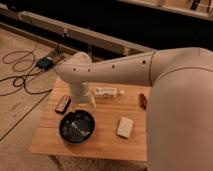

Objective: Push the eraser across the table

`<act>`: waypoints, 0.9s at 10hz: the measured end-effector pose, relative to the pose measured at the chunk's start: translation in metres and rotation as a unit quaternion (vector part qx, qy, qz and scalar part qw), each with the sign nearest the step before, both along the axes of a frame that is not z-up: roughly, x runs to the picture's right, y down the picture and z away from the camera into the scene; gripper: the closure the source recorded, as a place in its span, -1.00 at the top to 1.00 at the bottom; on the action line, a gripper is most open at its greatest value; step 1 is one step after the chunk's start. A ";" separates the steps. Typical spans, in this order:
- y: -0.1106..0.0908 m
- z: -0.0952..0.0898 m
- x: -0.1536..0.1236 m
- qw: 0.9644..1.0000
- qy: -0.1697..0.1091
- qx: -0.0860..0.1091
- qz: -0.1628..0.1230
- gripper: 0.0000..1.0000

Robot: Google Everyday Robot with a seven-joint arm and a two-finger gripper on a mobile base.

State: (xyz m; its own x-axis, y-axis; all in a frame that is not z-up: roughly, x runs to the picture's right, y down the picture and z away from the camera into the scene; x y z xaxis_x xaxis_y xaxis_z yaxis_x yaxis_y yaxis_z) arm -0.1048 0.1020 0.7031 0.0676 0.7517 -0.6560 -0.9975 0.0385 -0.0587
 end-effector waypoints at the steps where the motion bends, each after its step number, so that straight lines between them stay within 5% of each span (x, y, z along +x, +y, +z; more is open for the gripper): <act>1: 0.000 0.000 0.000 1.000 0.000 0.000 0.000 0.30; 9: -0.014 0.008 0.001 1.000 0.005 0.013 -0.003 0.30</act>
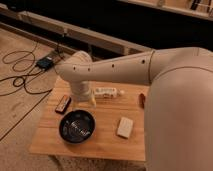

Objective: Push the eraser across the table

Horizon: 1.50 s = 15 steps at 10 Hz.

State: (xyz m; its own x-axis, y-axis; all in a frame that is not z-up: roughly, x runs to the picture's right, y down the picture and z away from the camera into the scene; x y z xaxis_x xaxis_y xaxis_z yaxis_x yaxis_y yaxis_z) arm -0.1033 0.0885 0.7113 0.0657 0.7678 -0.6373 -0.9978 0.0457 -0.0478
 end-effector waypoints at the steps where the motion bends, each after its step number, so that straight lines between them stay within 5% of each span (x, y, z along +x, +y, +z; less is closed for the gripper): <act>1: -0.010 0.006 0.001 1.000 0.004 0.009 -0.007 0.30; 6: -0.046 0.037 -0.022 0.998 -0.009 0.042 -0.044 0.30; 10: -0.074 0.078 -0.056 0.993 -0.042 0.080 -0.075 0.30; 15: -0.092 0.115 -0.087 0.988 -0.087 0.098 -0.085 0.30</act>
